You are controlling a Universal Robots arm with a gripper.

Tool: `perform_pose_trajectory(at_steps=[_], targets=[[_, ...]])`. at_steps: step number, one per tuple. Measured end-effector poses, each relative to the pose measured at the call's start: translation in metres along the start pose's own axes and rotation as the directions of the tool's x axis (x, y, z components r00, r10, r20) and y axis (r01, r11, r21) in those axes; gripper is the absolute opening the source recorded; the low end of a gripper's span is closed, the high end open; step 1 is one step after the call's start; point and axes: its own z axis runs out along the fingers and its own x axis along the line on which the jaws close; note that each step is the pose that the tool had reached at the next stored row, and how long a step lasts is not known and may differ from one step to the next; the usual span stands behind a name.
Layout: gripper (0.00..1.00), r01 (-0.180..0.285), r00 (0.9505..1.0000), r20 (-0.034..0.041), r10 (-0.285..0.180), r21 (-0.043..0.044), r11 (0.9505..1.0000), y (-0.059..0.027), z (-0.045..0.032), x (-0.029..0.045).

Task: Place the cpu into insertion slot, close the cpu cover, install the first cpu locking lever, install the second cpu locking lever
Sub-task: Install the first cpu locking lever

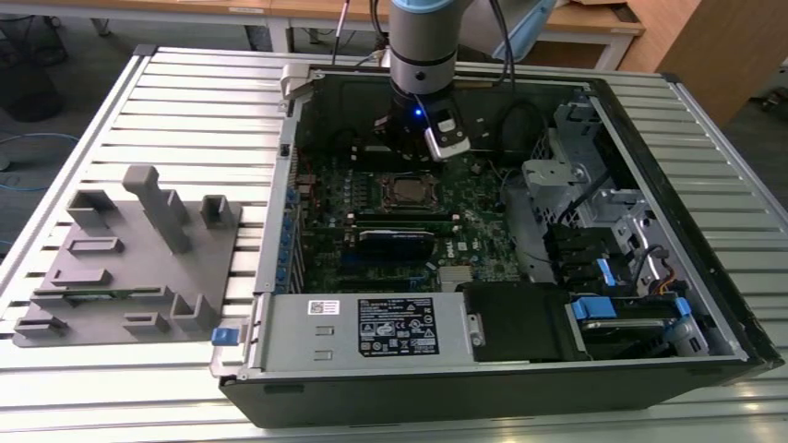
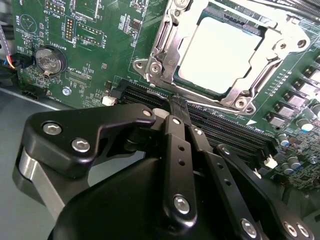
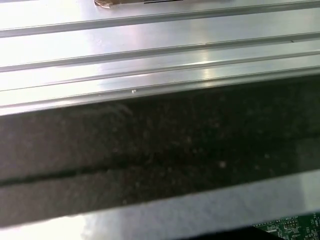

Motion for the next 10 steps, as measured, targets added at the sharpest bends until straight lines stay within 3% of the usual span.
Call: perform_pose_trajectory(at_steps=[10], targets=[[0.11,-0.006,1.0000,0.0016,0.006,0.0003,1.0000,0.0016,0.0007,0.0004]])
